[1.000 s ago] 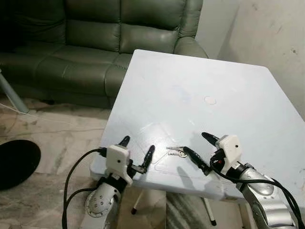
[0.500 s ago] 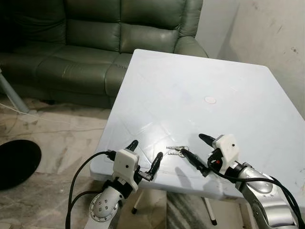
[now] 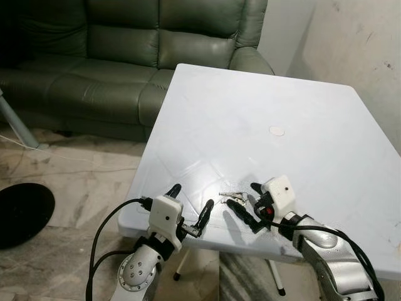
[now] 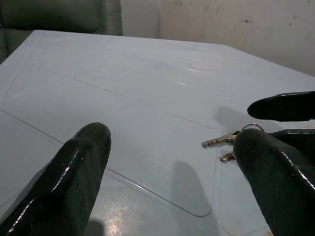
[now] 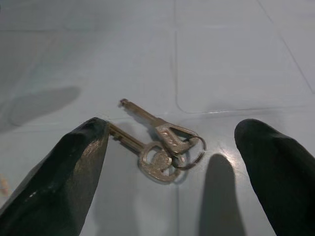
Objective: Hang keys on a hook
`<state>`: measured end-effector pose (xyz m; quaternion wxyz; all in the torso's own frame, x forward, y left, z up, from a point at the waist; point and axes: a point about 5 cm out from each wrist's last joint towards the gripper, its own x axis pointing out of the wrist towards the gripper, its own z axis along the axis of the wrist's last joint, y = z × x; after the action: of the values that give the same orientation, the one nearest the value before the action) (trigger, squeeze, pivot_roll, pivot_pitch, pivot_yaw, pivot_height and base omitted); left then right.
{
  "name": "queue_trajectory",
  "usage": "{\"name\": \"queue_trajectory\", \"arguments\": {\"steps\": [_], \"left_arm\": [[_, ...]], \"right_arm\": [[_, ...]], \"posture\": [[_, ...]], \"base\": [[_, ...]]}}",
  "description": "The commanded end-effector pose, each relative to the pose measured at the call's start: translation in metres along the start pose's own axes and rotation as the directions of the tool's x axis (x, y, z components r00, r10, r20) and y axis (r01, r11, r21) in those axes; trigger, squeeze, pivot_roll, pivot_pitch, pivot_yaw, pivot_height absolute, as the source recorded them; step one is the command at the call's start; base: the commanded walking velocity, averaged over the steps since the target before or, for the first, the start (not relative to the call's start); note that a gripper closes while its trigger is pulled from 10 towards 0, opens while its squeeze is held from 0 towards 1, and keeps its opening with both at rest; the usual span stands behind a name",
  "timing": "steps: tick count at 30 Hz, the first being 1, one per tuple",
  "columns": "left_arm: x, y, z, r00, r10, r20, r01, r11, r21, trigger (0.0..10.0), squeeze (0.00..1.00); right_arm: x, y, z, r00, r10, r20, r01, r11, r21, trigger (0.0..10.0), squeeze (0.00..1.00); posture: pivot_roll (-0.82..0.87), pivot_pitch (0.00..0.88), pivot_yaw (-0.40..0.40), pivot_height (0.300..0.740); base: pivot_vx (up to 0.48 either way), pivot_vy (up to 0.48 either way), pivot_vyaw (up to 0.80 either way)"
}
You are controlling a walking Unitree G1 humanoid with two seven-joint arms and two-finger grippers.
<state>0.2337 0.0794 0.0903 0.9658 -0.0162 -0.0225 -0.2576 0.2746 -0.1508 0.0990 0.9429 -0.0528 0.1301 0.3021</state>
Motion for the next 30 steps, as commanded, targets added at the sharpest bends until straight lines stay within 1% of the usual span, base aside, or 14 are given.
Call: {"name": "queue_trajectory", "arguments": {"steps": [1, 2, 3, 4, 10, 26, 28, 29, 30], "left_arm": [[0.0004, -0.0035, 0.0022, 1.0, -0.009, 0.001, 0.009, 1.0, 0.001, 10.0, 0.0], [0.0004, -0.0035, 0.0023, 1.0, -0.008, 0.001, 0.008, 1.0, 0.0, 10.0, 0.0], [0.0004, -0.0035, 0.0023, 1.0, -0.008, 0.001, 0.008, 1.0, 0.0, 10.0, 0.0], [0.0004, -0.0034, 0.0021, 1.0, -0.006, 0.0, 0.006, 1.0, -0.001, 10.0, 0.0], [0.0004, -0.0033, 0.0018, 1.0, -0.003, -0.003, 0.003, 1.0, -0.002, 10.0, 0.0], [0.0012, -0.0027, 0.0021, 1.0, 0.002, -0.004, -0.002, 1.0, -0.002, 10.0, 0.0], [0.0013, -0.0026, 0.0022, 1.0, 0.003, -0.004, -0.003, 1.0, -0.003, 10.0, 0.0], [0.0013, -0.0026, 0.0022, 1.0, 0.004, -0.003, -0.004, 1.0, -0.003, 10.0, 0.0], [0.0013, -0.0026, 0.0021, 1.0, 0.004, -0.003, -0.004, 1.0, -0.002, 10.0, 0.0]], "right_arm": [[-0.001, 0.0011, 0.0021, 1.0, -0.006, -0.005, 0.006, 1.0, -0.009, 3.2, 0.0], [-0.0011, 0.0011, 0.0017, 1.0, -0.013, -0.009, 0.013, 1.0, -0.011, 2.1, 0.0], [-0.0011, 0.0011, 0.0017, 1.0, -0.013, -0.009, 0.013, 1.0, -0.011, 2.1, 0.0], [-0.0016, 0.0009, 0.0017, 1.0, -0.019, -0.006, 0.019, 1.0, -0.014, 0.0, 0.0], [-0.0045, 0.0007, 0.003, 1.0, -0.016, 0.0, 0.016, 1.0, 0.008, 0.0, 0.0], [-0.0041, 0.0011, 0.0019, 1.0, -0.007, -0.019, 0.008, 1.0, 0.01, 0.0, 0.0], [-0.0038, 0.0009, 0.0015, 1.0, -0.012, -0.026, 0.012, 1.0, 0.018, 2.0, 0.0], [-0.0038, 0.0011, 0.0014, 1.0, -0.008, -0.027, 0.008, 1.0, 0.018, 2.0, 0.0], [-0.0037, 0.001, 0.0014, 1.0, -0.009, -0.027, 0.009, 1.0, 0.015, 3.3, 0.0]], "posture": [[0.03, 0.111, -0.098, 0.74], [0.03, 0.111, -0.098, 0.74], [0.03, 0.111, -0.098, 0.74], [0.03, 0.111, -0.099, 0.74], [0.03, 0.111, -0.098, 0.74], [0.03, 0.113, -0.101, 0.74], [0.03, 0.114, -0.101, 0.74], [0.03, 0.114, -0.101, 0.74], [0.03, 0.113, -0.101, 0.74]], "base": [[0.0, 0.0, 0.0], [0.0, 0.0, 0.0], [0.0, 0.0, 0.0], [0.0, 0.0, 0.0], [0.0, 0.0, 0.0], [0.0, 0.0, 0.0], [0.0, 0.0, 0.0], [0.0, 0.0, 0.0], [0.0, 0.0, 0.0]]}}
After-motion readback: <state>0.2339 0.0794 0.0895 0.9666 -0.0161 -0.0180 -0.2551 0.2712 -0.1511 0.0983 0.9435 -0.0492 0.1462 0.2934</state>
